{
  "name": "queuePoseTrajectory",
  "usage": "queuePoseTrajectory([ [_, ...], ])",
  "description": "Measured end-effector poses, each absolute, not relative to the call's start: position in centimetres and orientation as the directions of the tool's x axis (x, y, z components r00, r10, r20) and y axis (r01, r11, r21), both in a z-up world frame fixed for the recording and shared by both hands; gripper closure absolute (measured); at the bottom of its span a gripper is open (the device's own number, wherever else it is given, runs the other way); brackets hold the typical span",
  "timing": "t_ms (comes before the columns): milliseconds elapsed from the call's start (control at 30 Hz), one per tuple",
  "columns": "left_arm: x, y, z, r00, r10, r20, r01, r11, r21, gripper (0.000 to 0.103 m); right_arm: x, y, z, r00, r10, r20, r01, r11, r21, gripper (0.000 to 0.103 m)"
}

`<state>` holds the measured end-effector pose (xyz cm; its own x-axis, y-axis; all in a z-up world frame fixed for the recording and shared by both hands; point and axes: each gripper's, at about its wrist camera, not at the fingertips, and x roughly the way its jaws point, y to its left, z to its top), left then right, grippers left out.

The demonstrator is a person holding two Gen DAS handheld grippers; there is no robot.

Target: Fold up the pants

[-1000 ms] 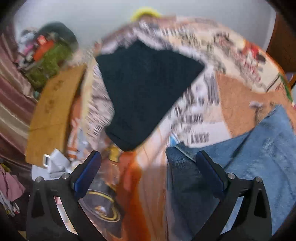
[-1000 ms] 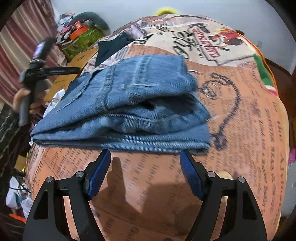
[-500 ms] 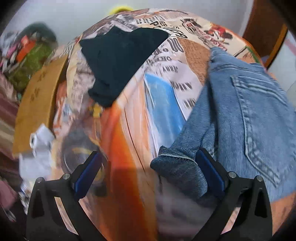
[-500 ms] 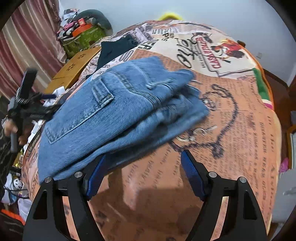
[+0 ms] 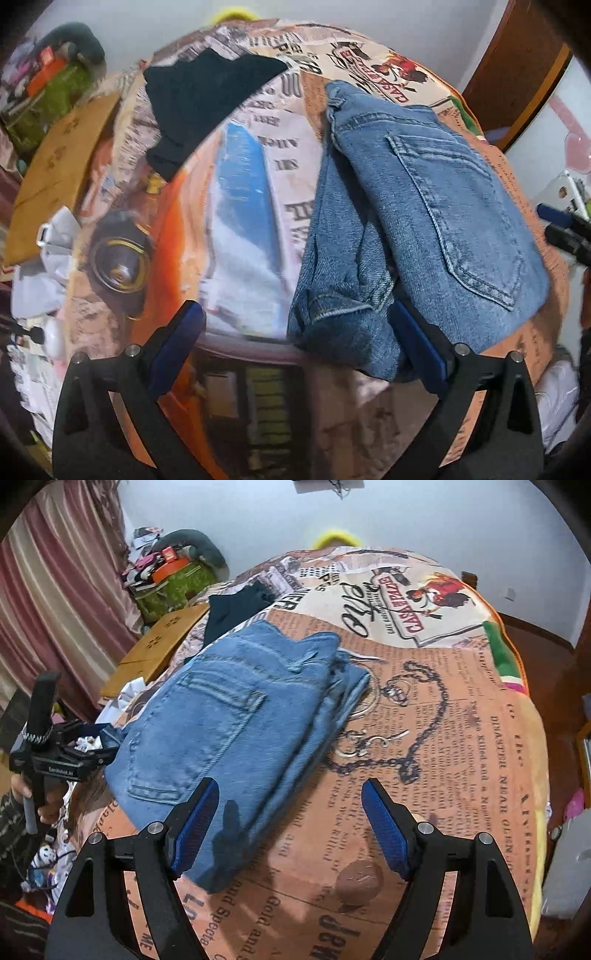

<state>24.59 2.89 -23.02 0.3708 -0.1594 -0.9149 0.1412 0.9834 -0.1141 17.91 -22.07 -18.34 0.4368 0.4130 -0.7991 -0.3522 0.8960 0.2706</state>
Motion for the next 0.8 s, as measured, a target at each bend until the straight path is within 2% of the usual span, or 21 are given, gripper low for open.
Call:
queuePoseTrajectory([
  [100,24.8,1.6,-22.4,0.369,-0.175,-0.913,0.184,0.976,-0.113,0.002,18.2,-21.7,-19.0,0.423,0.424,-0.801,-0.358,0.89,0.282,0.026],
  [267,25.6,1.5,-19.8,0.453,-0.103,-0.885,0.183,0.983,-0.021,0.002,18.6,-22.0,-21.8,0.386,0.389,-0.836,-0.35,0.901,0.258,0.026],
  [433,28.6,2.5,-17.7,0.527,-0.009,-0.85,0.138,0.988,0.075,0.002,19.3,-23.8,-22.4,0.378,0.422,-0.824,-0.324,0.894,0.309,0.023],
  [633,34.0,1.1,-16.9,0.569,-0.014,-0.822,0.183,0.977,0.11,0.002,22.3,-25.3,-20.4,0.484,0.398,-0.78,-0.264,0.916,0.303,0.023],
  [733,37.3,-0.4,-18.0,0.541,-0.028,-0.841,0.215,0.971,0.106,0.002,25.0,-25.1,-20.0,0.522,0.405,-0.751,-0.242,0.914,0.325,0.024],
  [800,39.0,-1.2,-19.0,0.515,-0.056,-0.855,0.23,0.97,0.076,0.002,26.7,-24.6,-20.1,0.539,0.418,-0.731,-0.242,0.908,0.341,0.03],
])
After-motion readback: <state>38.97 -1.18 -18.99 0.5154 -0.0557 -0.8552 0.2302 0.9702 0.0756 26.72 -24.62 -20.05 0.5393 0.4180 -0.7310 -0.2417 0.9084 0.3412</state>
